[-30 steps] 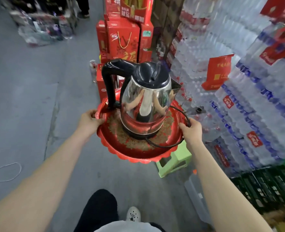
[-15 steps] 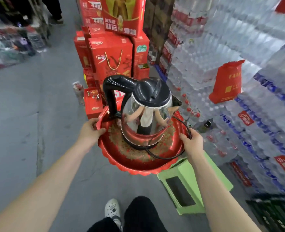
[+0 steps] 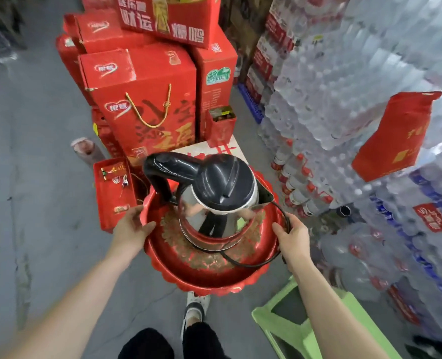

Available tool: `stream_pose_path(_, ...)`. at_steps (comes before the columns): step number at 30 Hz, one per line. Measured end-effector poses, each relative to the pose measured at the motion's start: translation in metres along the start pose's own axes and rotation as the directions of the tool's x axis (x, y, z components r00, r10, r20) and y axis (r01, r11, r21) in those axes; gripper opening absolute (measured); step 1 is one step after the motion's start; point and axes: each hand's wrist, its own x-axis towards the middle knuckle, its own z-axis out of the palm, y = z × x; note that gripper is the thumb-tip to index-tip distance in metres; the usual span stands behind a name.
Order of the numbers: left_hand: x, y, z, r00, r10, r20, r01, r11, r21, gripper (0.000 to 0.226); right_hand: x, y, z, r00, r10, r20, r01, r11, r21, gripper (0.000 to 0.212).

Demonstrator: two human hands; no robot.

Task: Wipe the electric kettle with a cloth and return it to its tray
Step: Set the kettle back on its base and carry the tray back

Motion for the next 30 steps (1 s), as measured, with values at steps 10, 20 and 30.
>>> stream_pose_path(10,0.200,-0.031,0.037,0.999,0.050,-0.006,-0.048,0.986,0.158,0.042,0.140,0.000,0.127,0.999,0.047,0.022,-0.046,0.997,-0.061,0.028)
stream_pose_path(20,0.297,-0.068,0.052,0.996,0.076,-0.043,-0.061,0.960,0.275,0.046,0.184,0.012,0.201,0.992,0.126,0.007,-0.126,0.992,-0.029,0.035)
stream_pose_path(30,0.305,-0.070,0.045,0.994,0.112,-0.004,-0.106,0.953,0.283,0.048,0.188,0.002,0.191,0.983,0.161,0.083,-0.140,0.966,-0.218,0.053)
